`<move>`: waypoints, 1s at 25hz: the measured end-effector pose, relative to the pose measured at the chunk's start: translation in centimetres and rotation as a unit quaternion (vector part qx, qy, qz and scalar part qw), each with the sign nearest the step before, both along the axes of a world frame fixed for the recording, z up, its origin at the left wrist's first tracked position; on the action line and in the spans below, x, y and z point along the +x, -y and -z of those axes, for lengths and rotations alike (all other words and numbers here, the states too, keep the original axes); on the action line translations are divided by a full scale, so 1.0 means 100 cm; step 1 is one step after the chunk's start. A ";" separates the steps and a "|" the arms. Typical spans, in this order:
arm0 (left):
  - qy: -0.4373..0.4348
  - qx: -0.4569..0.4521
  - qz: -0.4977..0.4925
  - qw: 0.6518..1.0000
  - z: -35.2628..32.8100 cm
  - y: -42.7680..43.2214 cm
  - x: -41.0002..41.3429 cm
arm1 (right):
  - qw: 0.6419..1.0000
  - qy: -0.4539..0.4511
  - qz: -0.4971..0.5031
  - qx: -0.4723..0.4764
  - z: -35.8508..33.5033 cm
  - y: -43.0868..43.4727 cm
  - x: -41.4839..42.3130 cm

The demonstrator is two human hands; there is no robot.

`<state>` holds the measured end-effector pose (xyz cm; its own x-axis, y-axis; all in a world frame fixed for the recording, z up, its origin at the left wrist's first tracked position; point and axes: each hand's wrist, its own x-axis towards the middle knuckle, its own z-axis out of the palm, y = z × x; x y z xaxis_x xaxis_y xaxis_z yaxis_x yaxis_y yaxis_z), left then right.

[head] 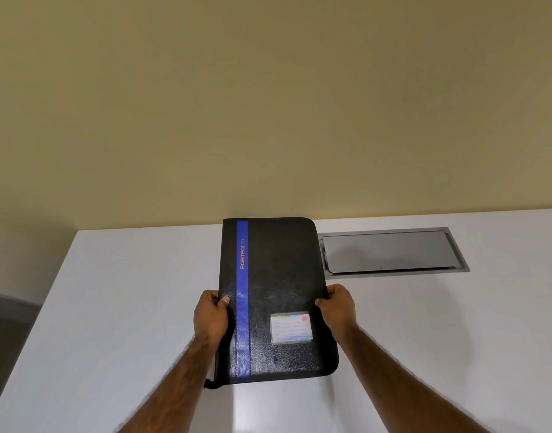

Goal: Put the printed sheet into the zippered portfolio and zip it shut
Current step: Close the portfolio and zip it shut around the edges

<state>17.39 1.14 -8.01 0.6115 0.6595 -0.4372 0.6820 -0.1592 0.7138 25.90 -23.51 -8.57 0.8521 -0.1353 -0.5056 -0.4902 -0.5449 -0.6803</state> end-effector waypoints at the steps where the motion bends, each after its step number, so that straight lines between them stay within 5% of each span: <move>1: -0.002 0.001 -0.002 1.000 0.001 -0.001 0.001 | 1.000 0.002 -0.003 -0.002 0.001 -0.001 0.000; 20: -0.011 0.064 0.023 0.998 -0.001 0.004 0.011 | 0.999 0.019 -0.021 -0.021 0.004 -0.010 0.006; 25: -0.034 0.173 0.091 0.980 -0.003 0.020 -0.002 | 0.995 0.037 -0.051 -0.082 0.006 -0.014 0.001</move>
<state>17.17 -0.87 -7.68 0.7100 0.6578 -0.2515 0.6643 -0.5069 0.5493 25.96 -22.13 -9.13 0.8994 -0.1225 -0.4197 -0.3792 -0.6963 -0.6094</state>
